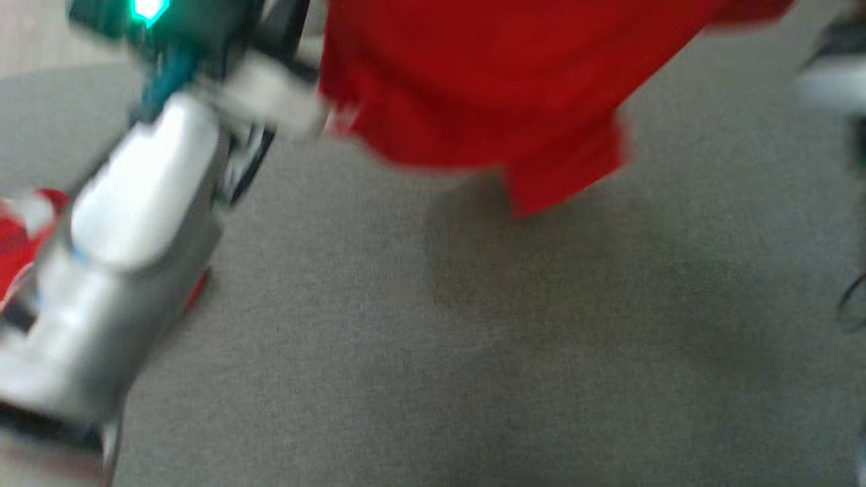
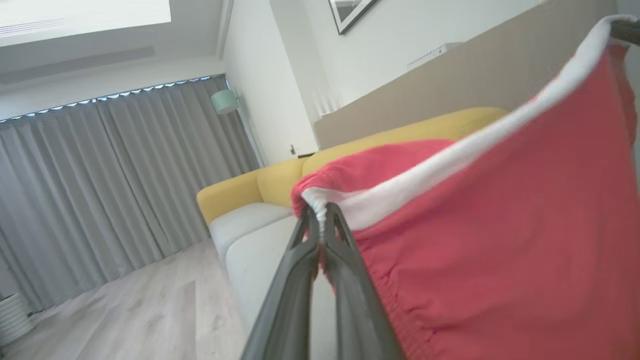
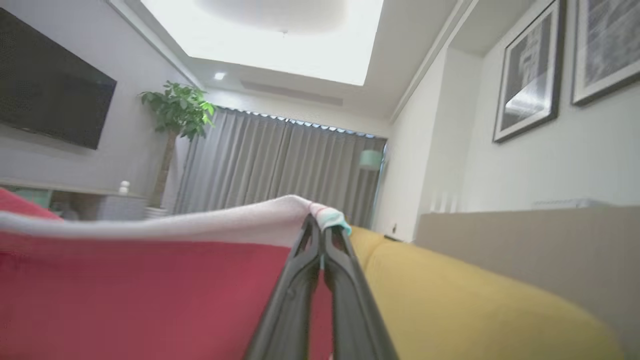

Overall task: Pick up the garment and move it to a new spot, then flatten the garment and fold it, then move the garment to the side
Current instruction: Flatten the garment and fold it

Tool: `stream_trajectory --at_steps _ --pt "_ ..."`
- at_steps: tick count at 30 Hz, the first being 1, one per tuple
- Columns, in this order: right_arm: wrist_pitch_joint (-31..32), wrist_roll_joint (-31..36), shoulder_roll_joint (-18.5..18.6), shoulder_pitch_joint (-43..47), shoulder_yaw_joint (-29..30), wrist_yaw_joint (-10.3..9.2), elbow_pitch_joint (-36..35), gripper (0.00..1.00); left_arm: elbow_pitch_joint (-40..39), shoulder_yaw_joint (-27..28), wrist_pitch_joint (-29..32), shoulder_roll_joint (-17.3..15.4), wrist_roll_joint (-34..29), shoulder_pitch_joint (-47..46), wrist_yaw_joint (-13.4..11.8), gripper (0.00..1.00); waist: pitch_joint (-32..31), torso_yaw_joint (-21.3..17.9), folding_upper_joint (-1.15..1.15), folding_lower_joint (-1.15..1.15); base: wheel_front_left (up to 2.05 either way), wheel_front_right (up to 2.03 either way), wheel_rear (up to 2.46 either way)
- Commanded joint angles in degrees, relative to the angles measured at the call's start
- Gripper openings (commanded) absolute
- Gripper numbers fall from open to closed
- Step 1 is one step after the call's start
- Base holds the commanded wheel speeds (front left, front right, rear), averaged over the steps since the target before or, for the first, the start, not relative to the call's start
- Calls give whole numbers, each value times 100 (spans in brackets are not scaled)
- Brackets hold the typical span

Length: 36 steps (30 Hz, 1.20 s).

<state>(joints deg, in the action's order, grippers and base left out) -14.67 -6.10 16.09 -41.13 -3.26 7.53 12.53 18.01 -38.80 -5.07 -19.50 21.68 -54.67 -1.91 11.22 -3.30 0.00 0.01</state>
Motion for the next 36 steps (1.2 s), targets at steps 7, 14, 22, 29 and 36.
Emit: stream_trajectory --at_steps 7,14,22,29,36 --pt "-33 245 698 -1592 638 -4 -378 0 944 549 -796 634 55 -2159 348 0 1007 -105 0 -1 0 0 0" --pt "-33 164 610 -508 461 -4 -888 0 1305 392 -987 601 -94 -1201 531 0 937 -185 0 -1 0 0 0" --pt "-33 -40 67 2305 627 -4 -1319 0 549 229 -991 598 -253 1813 316 0 586 -61 0 -1 0 0 0" --pt "-5 -221 -474 4483 1022 -4 -1924 0 -41 68 -992 549 -332 3880 -32 0 2 -108 0 -1 0 0 0" --pt "332 -258 -382 5530 1388 -4 -3073 0 -886 124 -884 247 -258 4857 -415 0 -251 -178 0 -1 0 0 0"
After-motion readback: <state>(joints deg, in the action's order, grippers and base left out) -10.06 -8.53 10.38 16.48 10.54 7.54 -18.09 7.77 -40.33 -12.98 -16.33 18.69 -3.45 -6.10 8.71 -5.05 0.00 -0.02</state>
